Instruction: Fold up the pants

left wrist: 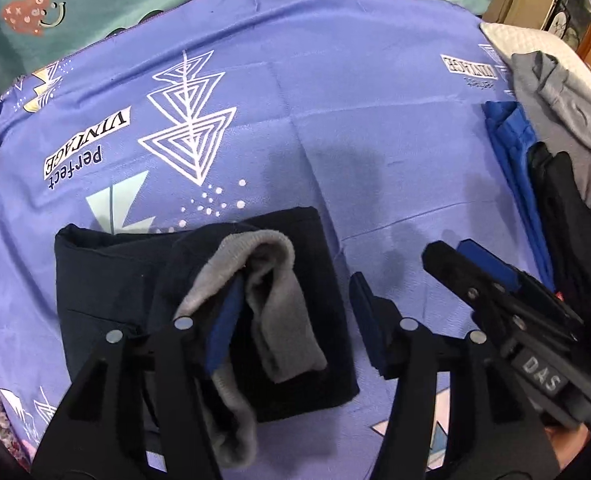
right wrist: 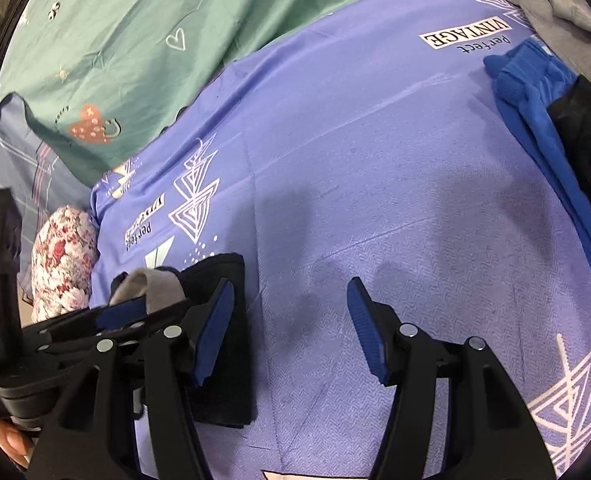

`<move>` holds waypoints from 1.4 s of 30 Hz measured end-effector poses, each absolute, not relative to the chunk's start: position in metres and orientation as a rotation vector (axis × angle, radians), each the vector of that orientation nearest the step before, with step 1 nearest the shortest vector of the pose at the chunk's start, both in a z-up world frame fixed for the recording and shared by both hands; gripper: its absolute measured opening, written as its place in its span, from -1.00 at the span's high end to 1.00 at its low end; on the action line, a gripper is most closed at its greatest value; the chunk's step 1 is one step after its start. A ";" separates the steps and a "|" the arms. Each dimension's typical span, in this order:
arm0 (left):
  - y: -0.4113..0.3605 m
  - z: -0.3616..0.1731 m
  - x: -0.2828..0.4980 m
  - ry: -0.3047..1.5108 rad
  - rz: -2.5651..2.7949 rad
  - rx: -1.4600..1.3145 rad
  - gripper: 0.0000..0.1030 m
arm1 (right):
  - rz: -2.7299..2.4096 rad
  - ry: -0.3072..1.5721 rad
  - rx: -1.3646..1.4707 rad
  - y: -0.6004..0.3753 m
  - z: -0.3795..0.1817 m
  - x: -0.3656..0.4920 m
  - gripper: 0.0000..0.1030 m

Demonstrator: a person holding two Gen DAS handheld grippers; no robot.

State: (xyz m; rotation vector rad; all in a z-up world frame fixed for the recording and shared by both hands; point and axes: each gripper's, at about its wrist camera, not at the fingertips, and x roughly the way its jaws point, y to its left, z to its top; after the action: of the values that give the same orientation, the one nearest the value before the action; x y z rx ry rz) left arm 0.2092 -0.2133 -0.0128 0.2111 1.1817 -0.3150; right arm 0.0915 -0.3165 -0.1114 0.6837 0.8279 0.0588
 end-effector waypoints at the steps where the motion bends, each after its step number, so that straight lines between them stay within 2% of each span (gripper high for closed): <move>1: -0.211 -0.008 0.207 1.182 -0.326 0.204 -0.14 | 0.067 0.821 0.693 -0.318 -0.111 0.091 -0.20; 2: -0.208 -0.002 0.204 1.179 -0.354 0.186 -0.36 | 0.073 0.818 0.696 -0.317 -0.110 0.091 -0.21; 3: -0.205 0.008 0.199 1.162 -0.386 0.166 -0.50 | 0.077 0.817 0.690 -0.317 -0.109 0.091 -0.21; 6: -0.193 0.037 0.182 1.075 -0.404 0.186 -0.59 | 0.113 0.816 0.674 -0.309 -0.107 0.093 -0.22; 12: -0.154 0.054 0.174 1.002 -0.327 0.202 -0.65 | 0.157 0.800 0.645 -0.297 -0.103 0.093 -0.23; 18: -0.096 0.006 0.189 1.041 -0.100 0.255 -0.65 | 0.276 0.805 0.608 -0.274 -0.101 0.097 -0.30; 23: -0.051 -0.021 0.195 1.080 -0.032 0.189 -0.65 | 0.296 0.840 0.439 -0.245 -0.100 0.098 -0.30; 33: -0.034 -0.054 0.199 1.130 -0.092 0.083 -0.70 | 0.301 0.904 0.201 -0.214 -0.111 0.097 -0.27; 38: -0.033 -0.058 0.197 1.123 -0.116 0.058 -0.70 | 0.298 0.924 0.156 -0.208 -0.121 0.099 -0.09; 42: -0.037 -0.059 0.195 1.105 -0.121 0.080 -0.70 | 0.299 0.888 0.215 -0.206 -0.122 0.104 0.31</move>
State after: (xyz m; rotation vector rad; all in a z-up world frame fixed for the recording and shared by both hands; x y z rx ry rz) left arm 0.1951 -0.0373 -0.0587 0.0800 1.1055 -0.1212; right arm 0.1041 -0.2057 -0.1223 0.2151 0.8876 0.2993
